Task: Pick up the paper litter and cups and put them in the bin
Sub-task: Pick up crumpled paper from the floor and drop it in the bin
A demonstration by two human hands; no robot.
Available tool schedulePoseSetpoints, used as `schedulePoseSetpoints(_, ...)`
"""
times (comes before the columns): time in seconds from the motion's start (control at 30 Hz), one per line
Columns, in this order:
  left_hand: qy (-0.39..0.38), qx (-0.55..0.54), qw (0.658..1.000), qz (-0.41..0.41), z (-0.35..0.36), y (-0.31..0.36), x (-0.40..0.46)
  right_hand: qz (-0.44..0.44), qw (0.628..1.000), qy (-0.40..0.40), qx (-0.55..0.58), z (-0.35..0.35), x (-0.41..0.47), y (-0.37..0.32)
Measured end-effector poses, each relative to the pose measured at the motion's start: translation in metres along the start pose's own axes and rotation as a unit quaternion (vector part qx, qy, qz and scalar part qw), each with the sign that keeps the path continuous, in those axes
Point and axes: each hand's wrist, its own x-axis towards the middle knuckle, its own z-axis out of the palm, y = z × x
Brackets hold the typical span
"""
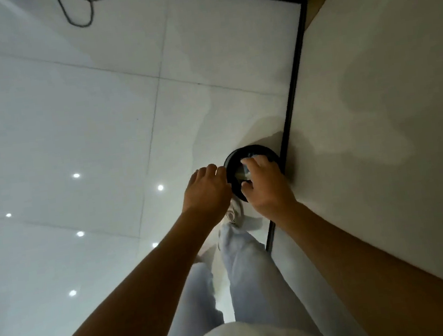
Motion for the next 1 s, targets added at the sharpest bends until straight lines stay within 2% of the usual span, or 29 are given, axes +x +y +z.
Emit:
schedulePoseSetpoints(0.27, 0.079, -0.042, 0.982, -0.167, -0.033, -0.074, -0.143, -0.21, 0.959, -0.063, -0.178, -0.004, -0.052, -0.147)
schedulePoseSetpoints(0.53, 0.135, -0.119, 0.922, -0.343, 0.018, -0.149, -0.357, -0.369, 0.877, -0.112, -0.285, 0.09, -0.185, -0.286)
schedulePoseSetpoints(0.73, 0.156, -0.176, 0.848, -0.475, 0.098, -0.177, -0.536, -0.495, 0.783, -0.15, -0.346, 0.193, -0.32, -0.363)
schedulePoseSetpoints(1.0, 0.19, -0.277, 0.706, -0.623, 0.198, -0.18, -0.713, -0.635, 0.621, -0.214, -0.407, 0.319, -0.477, -0.426)
